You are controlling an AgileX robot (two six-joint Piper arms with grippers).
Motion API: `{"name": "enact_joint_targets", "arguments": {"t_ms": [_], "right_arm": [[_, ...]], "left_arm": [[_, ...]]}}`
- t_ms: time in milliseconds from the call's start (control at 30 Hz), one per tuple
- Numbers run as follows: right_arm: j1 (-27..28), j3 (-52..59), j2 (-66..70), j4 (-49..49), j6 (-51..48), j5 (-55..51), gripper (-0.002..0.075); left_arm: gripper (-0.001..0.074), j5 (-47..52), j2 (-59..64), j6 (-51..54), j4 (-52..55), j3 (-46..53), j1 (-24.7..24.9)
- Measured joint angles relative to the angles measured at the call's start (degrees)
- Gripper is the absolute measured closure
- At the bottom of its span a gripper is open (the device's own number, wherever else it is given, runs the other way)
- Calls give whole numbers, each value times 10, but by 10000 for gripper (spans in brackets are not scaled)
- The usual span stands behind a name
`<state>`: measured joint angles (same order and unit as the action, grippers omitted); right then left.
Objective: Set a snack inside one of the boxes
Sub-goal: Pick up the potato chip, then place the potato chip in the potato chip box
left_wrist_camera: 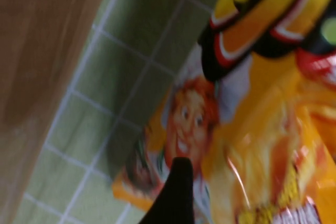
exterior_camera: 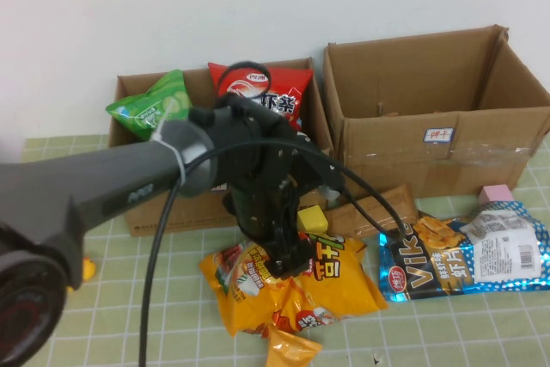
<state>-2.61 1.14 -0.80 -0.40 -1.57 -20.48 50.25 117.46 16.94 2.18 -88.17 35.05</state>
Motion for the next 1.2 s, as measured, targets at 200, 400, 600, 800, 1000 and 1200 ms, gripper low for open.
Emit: {"name": "enact_joint_targets", "arguments": {"t_ms": [200, 400, 600, 800, 1000, 1200], "right_arm": [[0, 0, 0, 0, 0, 0, 728], [0, 0, 0, 0, 0, 0, 728], [0, 0, 0, 0, 0, 0, 728], [0, 0, 0, 0, 0, 0, 728], [0, 0, 0, 0, 0, 0, 728], [0, 0, 0, 0, 0, 0, 728]], "left_arm": [[52, -41, 35, 0, 1, -4, 0], [92, -47, 67, 1, 1, -4, 0], [463, -28, 70, 2, 1, -11, 0], [468, -10, 44, 3, -1, -10, 0], [493, 30, -75, 8, 22, -9, 0], [497, 50, -222, 15, 82, -16, 0]]}}
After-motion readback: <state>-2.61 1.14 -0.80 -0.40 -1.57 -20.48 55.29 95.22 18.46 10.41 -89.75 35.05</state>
